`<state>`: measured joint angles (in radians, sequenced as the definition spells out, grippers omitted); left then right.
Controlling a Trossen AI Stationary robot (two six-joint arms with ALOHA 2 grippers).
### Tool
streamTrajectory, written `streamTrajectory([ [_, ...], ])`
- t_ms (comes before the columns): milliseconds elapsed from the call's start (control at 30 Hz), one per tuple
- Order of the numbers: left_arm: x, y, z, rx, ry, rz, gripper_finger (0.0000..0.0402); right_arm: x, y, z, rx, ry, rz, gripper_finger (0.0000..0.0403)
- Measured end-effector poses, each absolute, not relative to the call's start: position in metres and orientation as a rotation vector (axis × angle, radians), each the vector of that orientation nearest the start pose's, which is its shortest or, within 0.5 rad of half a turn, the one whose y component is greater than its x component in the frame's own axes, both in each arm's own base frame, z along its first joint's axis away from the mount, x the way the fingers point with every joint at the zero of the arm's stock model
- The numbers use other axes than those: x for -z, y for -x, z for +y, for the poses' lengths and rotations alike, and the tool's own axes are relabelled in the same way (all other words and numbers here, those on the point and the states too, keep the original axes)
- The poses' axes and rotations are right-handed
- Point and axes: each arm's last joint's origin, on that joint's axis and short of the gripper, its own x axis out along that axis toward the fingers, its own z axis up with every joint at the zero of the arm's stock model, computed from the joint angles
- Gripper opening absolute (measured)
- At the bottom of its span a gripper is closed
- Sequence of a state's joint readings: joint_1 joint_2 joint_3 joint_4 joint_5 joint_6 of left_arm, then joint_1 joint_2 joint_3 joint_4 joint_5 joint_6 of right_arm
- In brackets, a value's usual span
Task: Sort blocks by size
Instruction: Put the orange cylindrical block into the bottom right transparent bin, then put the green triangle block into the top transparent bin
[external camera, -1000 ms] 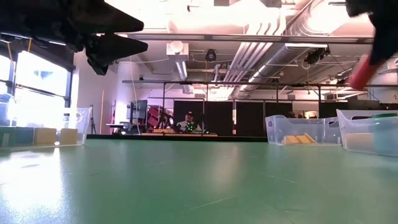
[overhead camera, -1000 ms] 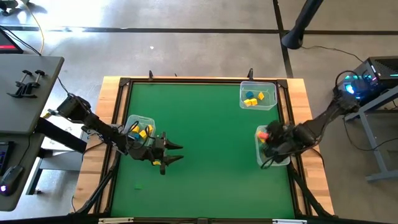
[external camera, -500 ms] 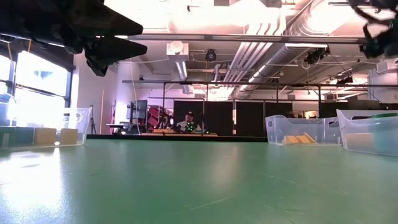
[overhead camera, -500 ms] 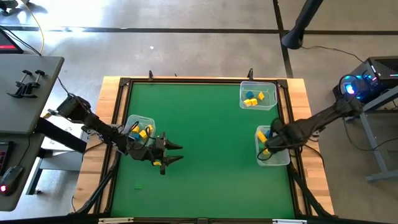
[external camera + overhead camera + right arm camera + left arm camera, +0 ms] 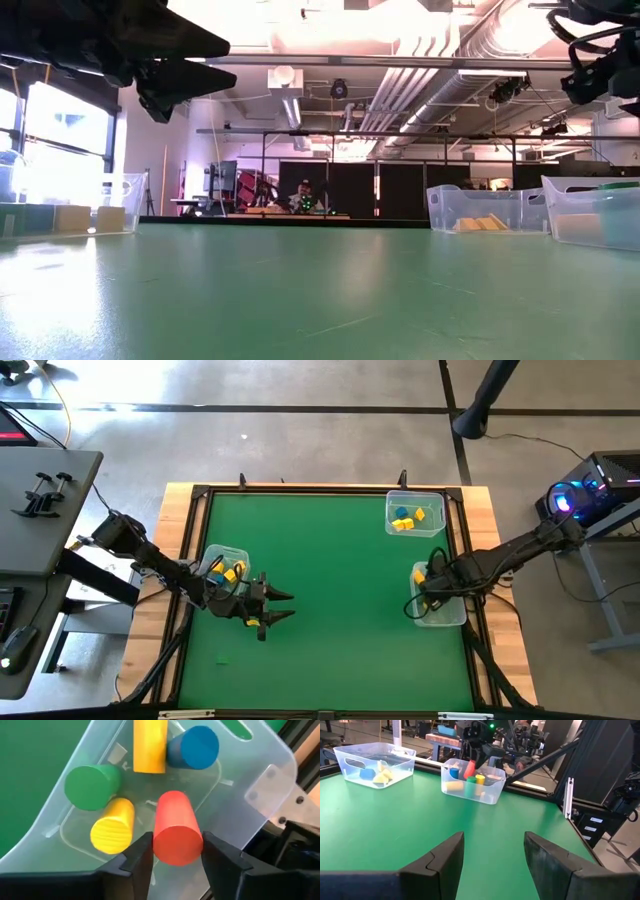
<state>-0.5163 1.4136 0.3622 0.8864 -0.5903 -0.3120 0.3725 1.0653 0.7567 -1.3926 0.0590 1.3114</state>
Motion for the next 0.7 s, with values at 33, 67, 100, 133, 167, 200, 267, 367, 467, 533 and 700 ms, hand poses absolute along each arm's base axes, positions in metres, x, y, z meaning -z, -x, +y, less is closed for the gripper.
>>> streamTrajectory([
  [33, -0.166, -0.219, -0.106, -0.095, 0.225, 0.128, 0.0191, -0.221, -0.123, 0.047, 0.835, -0.626, 1.49, 0.0156],
  [67, -0.166, -0.219, -0.106, -0.095, 0.225, 0.128, 0.0191, -0.221, -0.123, 0.047, 0.827, -0.626, 1.491, 0.0162],
  [100, -0.166, -0.219, -0.106, -0.095, 0.224, 0.127, 0.0191, -0.221, -0.124, 0.047, 0.822, -0.63, 1.492, 0.0168],
  [133, -0.166, -0.219, -0.106, -0.095, 0.224, 0.128, 0.0191, -0.221, -0.124, 0.047, 0.818, -0.633, 1.492, 0.0173],
  [167, -0.166, -0.219, -0.106, -0.095, 0.224, 0.127, 0.0191, -0.221, -0.124, 0.047, 0.817, -0.634, 1.491, 0.0177],
  [200, -0.166, -0.219, -0.106, -0.095, 0.224, 0.128, 0.0191, -0.221, -0.124, 0.047, 0.816, -0.634, 1.491, 0.018],
  [267, -0.166, -0.219, -0.106, -0.095, 0.224, 0.128, 0.0191, -0.221, -0.124, 0.047, 0.806, -0.623, 1.496, 0.0182],
  [367, -0.166, -0.219, -0.106, -0.095, 0.224, 0.128, 0.0191, -0.23, -0.124, 0.046, 0.808, -0.568, 1.472, 0.0182],
  [467, -0.166, -0.219, -0.106, -0.095, 0.224, 0.128, 0.0191, -0.25, -0.125, 0.045, 0.855, -0.485, 1.369, 0.0182],
  [533, -0.166, -0.219, -0.106, -0.095, 0.224, 0.128, 0.0191, -0.267, -0.127, 0.045, 0.861, -0.432, 1.274, 0.0182],
  [700, -0.166, -0.219, -0.106, -0.095, 0.224, 0.127, 0.0191, -0.301, -0.141, 0.054, 0.777, -0.289, 0.906, 0.0183],
])
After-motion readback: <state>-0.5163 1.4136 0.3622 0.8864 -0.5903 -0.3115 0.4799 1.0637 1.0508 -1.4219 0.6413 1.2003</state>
